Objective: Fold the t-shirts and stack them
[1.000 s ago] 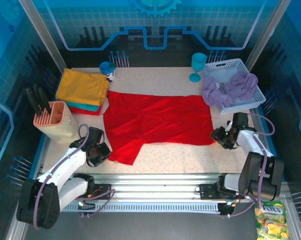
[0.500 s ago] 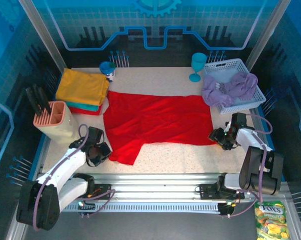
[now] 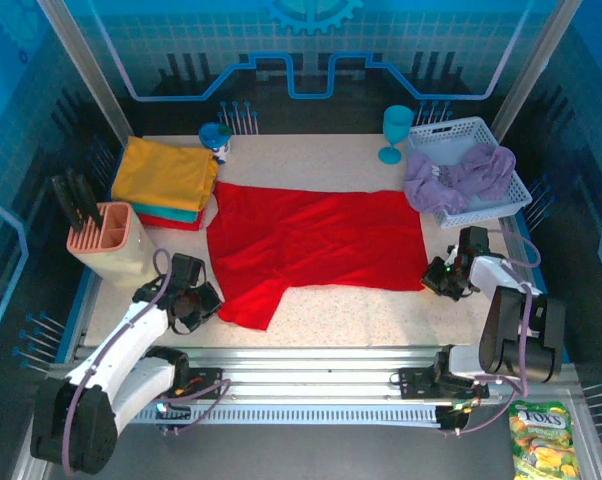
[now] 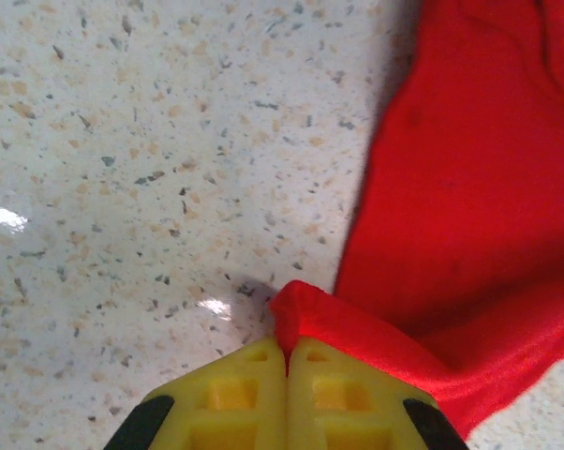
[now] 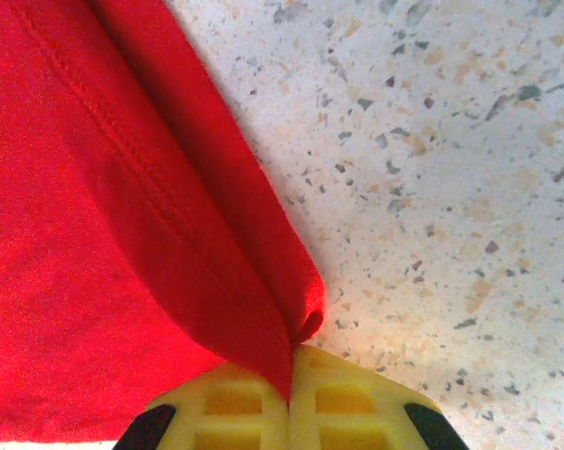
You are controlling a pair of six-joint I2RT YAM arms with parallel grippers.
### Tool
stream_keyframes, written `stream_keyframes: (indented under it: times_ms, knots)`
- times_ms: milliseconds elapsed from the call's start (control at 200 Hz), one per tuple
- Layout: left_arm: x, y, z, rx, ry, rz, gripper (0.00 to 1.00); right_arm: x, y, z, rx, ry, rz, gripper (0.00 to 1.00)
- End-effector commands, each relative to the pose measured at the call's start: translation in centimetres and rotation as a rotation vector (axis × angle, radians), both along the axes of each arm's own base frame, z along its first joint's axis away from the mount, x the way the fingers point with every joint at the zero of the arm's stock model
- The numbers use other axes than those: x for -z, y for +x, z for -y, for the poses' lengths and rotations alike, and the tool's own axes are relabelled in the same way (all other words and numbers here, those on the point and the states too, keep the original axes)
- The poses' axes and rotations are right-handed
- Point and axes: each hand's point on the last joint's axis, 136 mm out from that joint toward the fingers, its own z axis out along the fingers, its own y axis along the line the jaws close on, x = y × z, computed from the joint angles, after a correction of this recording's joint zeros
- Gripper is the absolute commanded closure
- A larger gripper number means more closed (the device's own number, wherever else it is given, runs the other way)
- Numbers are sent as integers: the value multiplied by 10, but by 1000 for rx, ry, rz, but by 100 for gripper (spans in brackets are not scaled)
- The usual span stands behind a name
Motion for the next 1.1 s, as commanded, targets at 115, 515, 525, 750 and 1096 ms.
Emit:
stream_keyframes:
  times_ms: [115, 515, 525, 750, 1096]
  knots:
    - [-52, -3, 10, -3, -64, 45, 100, -20, 6, -1, -8, -2, 39, 100]
    - [-89, -25, 13, -9, -100, 85, 100, -31, 12, 5, -5, -4, 75, 100]
    - [-90, -25, 13, -10, -103, 86, 100, -32, 12, 5, -8, -3, 76, 100]
    - [-96, -37, 17, -16, -127, 90, 100, -29, 5, 5, -9, -11, 59, 100]
    - [-149, 0, 16, 61, -43, 213, 100, -43, 6, 8, -8, -21, 76, 100]
